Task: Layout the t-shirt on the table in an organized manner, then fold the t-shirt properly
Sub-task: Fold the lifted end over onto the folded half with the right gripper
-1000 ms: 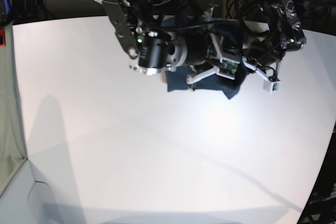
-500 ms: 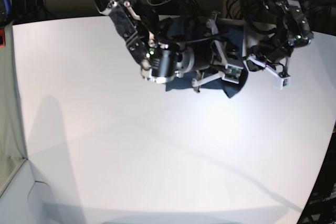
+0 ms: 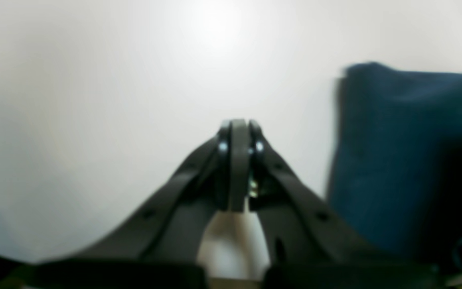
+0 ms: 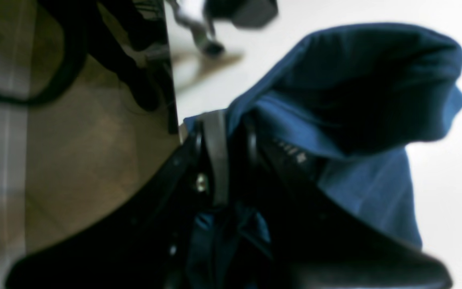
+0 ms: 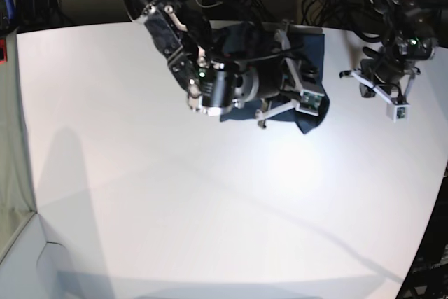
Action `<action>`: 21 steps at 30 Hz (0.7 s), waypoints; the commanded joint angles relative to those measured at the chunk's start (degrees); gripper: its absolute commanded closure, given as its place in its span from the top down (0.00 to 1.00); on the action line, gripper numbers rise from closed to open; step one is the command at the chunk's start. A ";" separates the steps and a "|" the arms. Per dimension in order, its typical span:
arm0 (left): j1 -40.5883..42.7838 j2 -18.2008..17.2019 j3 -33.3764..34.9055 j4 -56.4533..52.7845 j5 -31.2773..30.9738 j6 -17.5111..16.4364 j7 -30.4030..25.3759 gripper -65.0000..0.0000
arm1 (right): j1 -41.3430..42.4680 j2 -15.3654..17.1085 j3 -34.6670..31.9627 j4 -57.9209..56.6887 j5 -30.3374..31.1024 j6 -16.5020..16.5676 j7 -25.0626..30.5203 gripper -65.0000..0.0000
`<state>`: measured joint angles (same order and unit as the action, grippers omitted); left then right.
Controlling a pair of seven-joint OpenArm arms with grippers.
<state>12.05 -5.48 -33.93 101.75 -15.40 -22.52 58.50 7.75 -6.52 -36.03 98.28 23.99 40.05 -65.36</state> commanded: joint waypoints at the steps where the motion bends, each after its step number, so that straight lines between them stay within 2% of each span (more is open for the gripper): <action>1: 0.03 -0.72 -1.28 1.41 0.67 -0.38 -0.96 0.00 | 1.44 -0.82 0.03 -0.04 1.20 -0.05 2.46 0.00; 7: 0.03 -1.16 -8.75 1.15 1.55 -0.64 -0.96 0.00 | 3.11 -0.99 -0.14 -7.33 1.29 -0.05 4.04 0.00; 12: 0.03 -1.25 -11.12 0.88 1.55 -0.64 -0.96 0.00 | 3.28 -1.17 -0.14 -7.77 1.55 -0.05 4.04 0.25; 15: 0.03 -1.25 -11.12 0.88 1.55 -0.64 -0.96 0.00 | 2.32 -1.17 -0.06 -4.35 1.64 -0.05 3.87 0.40; 18: 0.03 -1.25 -11.03 1.06 1.55 -0.64 -0.96 0.00 | 0.30 -1.08 0.12 2.16 1.64 -0.05 3.78 0.49; 21: 0.03 -1.25 -10.86 1.32 1.55 -0.64 -0.96 0.00 | -0.67 -0.73 0.21 6.38 1.55 -0.05 3.78 0.49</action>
<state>12.49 -5.87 -44.69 101.89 -13.50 -23.16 58.46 6.13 -6.66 -35.92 103.98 24.71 40.03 -62.72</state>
